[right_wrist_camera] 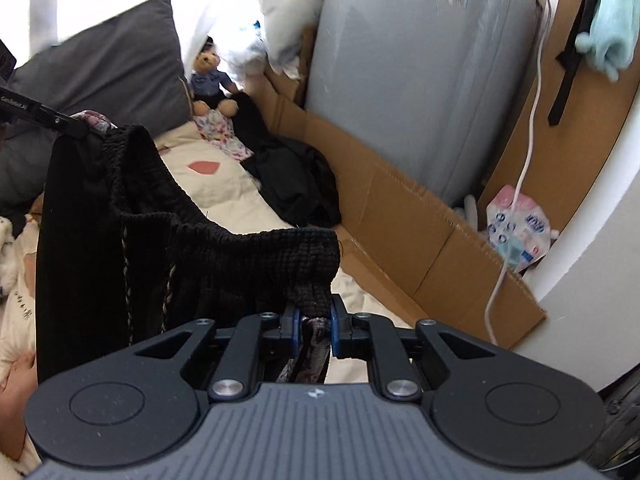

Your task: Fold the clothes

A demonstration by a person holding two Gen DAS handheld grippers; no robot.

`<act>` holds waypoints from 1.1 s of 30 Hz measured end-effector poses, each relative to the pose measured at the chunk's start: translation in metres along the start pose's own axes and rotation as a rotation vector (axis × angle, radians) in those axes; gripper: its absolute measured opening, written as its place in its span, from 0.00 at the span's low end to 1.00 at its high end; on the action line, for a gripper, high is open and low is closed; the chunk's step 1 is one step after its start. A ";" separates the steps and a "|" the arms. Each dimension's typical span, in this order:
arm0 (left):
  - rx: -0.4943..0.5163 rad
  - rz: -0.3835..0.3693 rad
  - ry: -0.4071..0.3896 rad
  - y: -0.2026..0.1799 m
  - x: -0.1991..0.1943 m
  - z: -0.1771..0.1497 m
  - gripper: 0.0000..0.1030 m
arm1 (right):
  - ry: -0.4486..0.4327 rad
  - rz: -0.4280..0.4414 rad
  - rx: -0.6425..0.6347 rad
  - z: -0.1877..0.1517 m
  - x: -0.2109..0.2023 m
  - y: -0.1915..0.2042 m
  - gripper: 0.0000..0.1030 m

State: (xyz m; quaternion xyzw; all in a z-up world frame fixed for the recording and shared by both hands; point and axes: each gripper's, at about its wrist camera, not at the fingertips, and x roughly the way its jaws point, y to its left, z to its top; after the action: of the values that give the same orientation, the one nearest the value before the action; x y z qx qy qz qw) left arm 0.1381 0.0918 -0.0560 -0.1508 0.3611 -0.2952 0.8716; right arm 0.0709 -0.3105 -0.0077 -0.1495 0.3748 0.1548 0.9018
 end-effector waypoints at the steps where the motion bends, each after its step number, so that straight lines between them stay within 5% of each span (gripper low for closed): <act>1: -0.003 0.004 0.004 0.005 0.008 0.001 0.06 | 0.008 -0.001 0.004 -0.001 0.014 -0.004 0.15; 11: -0.023 0.074 0.054 0.067 0.112 0.012 0.06 | 0.089 0.029 0.069 -0.010 0.135 -0.037 0.15; 25: -0.071 0.192 0.013 0.142 0.196 0.038 0.06 | 0.148 0.021 0.060 0.018 0.268 -0.064 0.15; 33: -0.080 0.273 0.061 0.169 0.253 0.019 0.06 | 0.227 -0.027 0.096 0.009 0.349 -0.062 0.16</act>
State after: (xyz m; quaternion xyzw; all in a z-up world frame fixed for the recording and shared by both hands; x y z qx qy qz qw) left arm 0.3638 0.0669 -0.2600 -0.1257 0.4161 -0.1638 0.8856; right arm 0.3350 -0.3047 -0.2447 -0.1277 0.4794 0.1068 0.8616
